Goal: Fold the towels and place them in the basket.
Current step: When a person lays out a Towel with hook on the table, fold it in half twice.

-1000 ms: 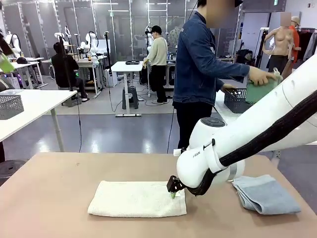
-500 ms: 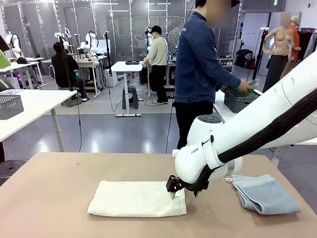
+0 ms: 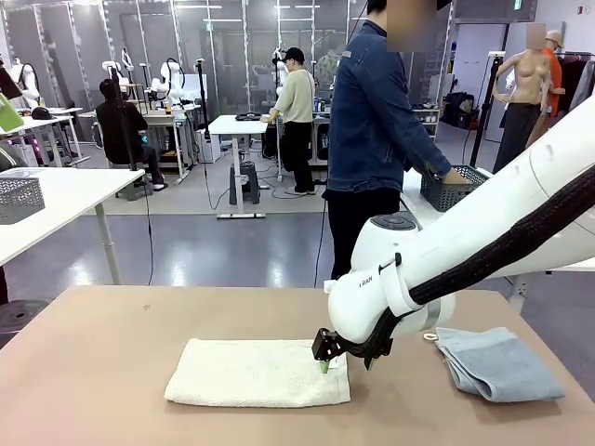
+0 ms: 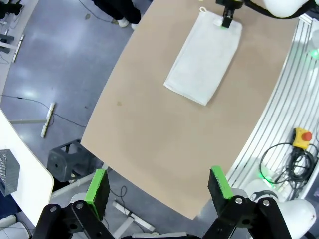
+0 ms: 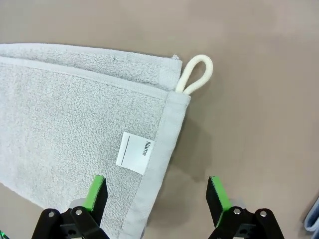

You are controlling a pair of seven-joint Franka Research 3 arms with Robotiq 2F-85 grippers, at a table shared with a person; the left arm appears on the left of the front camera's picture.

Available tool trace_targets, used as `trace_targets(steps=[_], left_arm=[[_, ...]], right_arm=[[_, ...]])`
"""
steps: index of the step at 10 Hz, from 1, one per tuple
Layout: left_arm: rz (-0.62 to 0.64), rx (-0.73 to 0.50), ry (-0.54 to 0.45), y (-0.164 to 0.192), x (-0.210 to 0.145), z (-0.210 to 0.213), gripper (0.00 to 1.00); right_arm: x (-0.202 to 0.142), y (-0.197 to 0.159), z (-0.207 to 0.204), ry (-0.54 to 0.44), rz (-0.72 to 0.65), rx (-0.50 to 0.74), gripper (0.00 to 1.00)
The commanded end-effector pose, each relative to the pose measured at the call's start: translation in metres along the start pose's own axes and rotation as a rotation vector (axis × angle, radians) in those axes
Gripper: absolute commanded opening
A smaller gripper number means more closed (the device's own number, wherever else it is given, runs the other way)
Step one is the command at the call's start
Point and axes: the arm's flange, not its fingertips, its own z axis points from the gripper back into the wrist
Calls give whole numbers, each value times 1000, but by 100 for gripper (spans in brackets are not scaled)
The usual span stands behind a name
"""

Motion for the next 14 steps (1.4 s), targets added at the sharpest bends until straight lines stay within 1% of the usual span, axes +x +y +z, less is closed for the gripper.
trace_targets(steps=[1,3,6,7,9,10,12,13,14], left_arm=[[0,12,0,-1,-3,1,100],[0,12,0,-1,-3,1,100],[0,12,0,-1,-3,1,100],[0,12,0,-1,-3,1,100],[0,12,0,-1,-3,1,100],[0,12,0,-1,-3,1,100],[0,12,0,-1,-3,1,100],[0,12,0,-1,-3,1,100],[0,12,0,-1,-3,1,100]], right_arm=[[5,14,4,36,-102,-75,100],[8,16,-1,46,-159,-103,100],[11,12,-11,70,-202,-102,100],[12,11,-14,82,-212,-99,83],[15,12,-20,86,-226,-95,23],[16,11,-20,88,-227,-89,0],[19,10,-22,97,-230,-80,0],[21,12,-20,100,-226,-84,5],[24,14,-18,102,-220,-92,0]])
